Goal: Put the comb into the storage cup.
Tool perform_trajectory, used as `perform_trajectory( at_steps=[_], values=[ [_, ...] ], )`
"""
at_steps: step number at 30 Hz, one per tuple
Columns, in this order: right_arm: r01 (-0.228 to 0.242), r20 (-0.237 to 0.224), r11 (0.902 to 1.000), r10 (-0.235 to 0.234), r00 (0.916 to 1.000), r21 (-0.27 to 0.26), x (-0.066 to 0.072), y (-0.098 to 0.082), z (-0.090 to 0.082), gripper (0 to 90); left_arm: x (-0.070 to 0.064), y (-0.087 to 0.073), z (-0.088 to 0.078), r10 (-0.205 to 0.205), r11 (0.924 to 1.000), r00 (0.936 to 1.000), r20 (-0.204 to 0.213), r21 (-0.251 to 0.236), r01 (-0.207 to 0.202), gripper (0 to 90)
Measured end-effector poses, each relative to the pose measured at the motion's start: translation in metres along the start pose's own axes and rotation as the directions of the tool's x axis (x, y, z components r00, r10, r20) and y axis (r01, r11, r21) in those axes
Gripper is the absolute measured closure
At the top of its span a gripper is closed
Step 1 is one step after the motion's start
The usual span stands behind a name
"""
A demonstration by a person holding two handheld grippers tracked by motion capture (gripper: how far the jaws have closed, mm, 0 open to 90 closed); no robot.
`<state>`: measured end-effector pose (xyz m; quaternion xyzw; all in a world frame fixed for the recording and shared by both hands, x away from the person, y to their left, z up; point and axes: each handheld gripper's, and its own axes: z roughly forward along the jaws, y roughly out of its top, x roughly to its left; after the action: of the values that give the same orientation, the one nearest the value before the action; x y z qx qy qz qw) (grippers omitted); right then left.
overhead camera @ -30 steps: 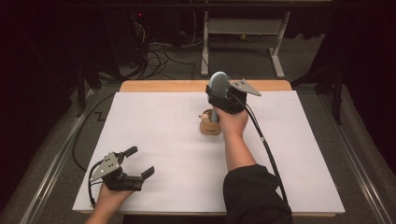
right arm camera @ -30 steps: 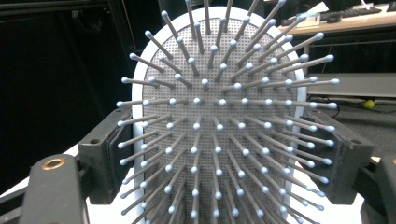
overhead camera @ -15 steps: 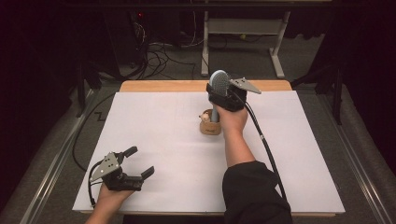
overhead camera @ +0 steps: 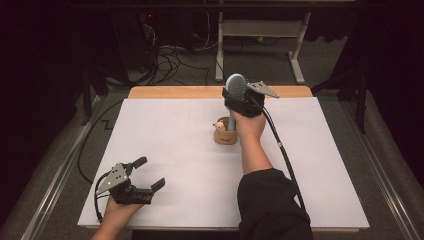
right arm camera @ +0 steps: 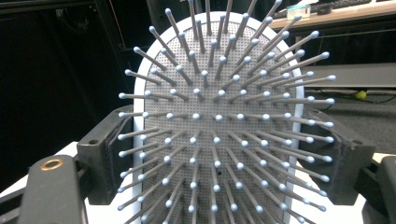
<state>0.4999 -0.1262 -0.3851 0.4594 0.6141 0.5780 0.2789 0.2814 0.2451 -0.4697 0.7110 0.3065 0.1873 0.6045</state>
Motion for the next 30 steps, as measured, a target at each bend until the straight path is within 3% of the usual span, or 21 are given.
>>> perform_trajectory(
  at_steps=[30],
  values=[
    [-0.004, 0.002, 1.0000, 0.004, 1.0000, -0.005, -0.0006, -0.0018, 0.0026, 19.1, -0.0006, -0.0002, 0.0002, 0.003, 1.0000, 1.0000, 0.006, 0.004, -0.003, 0.5]
  ],
)
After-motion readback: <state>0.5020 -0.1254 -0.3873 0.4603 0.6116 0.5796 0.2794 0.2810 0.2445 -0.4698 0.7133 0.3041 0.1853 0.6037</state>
